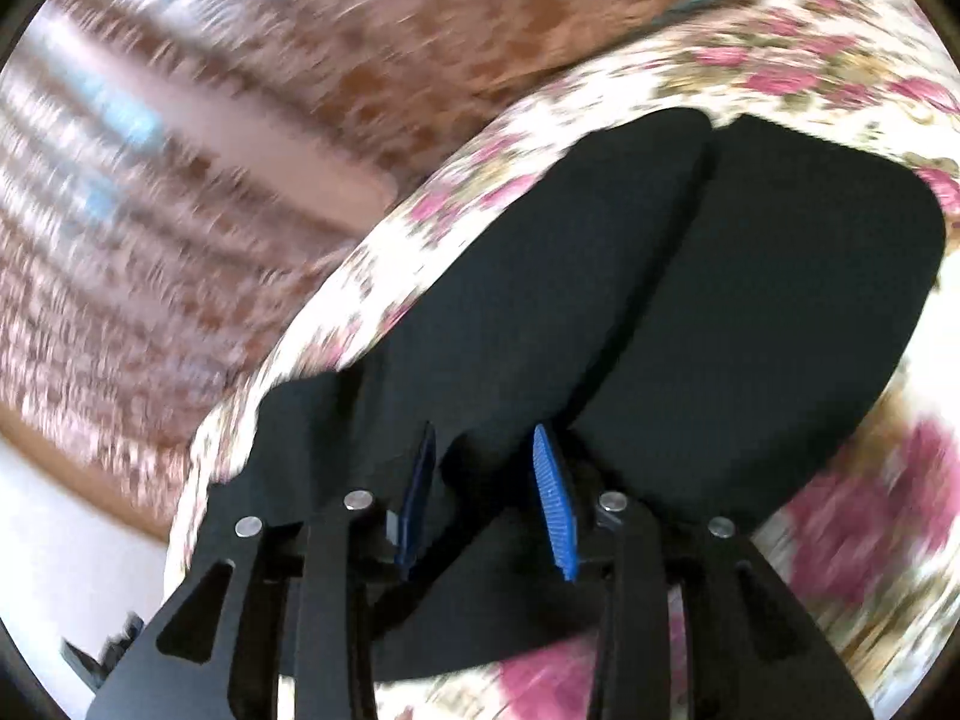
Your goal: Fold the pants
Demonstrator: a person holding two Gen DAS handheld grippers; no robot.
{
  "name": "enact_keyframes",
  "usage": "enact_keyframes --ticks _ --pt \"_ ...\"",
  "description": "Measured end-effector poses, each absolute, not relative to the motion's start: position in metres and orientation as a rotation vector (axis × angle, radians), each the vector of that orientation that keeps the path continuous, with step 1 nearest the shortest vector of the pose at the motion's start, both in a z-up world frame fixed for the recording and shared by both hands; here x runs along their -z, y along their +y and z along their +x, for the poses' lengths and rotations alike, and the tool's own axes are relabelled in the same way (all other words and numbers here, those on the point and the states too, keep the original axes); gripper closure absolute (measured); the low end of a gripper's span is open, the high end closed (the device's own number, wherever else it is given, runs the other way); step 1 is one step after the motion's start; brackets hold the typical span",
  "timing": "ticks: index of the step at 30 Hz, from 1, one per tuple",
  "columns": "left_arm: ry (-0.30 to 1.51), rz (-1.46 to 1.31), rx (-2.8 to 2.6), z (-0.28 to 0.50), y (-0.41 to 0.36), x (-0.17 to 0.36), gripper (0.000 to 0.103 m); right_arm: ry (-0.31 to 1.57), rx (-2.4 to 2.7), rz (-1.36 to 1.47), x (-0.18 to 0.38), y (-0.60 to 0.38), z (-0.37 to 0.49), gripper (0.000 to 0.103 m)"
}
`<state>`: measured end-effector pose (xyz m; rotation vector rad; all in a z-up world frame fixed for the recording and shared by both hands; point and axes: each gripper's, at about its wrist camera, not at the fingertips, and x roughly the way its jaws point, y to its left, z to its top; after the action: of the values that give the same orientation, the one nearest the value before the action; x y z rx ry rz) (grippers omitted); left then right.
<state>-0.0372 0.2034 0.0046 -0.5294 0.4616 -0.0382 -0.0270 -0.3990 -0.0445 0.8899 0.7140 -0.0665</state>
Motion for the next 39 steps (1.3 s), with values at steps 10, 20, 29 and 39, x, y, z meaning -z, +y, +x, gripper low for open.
enact_keyframes --ticks 10,20,29,39 --pt "0.667 -0.383 0.32 0.068 0.086 0.024 0.097 0.658 0.222 1.077 0.064 -0.481 0.002 0.069" --pt "0.71 -0.461 0.315 0.083 0.091 0.077 0.097 0.686 0.229 1.089 0.075 -0.495 0.035 0.089" --pt "0.682 -0.451 0.324 0.08 0.09 0.077 0.097 0.584 0.24 0.945 0.023 -0.48 -0.016 0.092" --pt "0.709 -0.44 0.337 0.079 0.088 0.074 0.097 0.638 0.363 1.001 0.039 -0.484 -0.078 0.093"
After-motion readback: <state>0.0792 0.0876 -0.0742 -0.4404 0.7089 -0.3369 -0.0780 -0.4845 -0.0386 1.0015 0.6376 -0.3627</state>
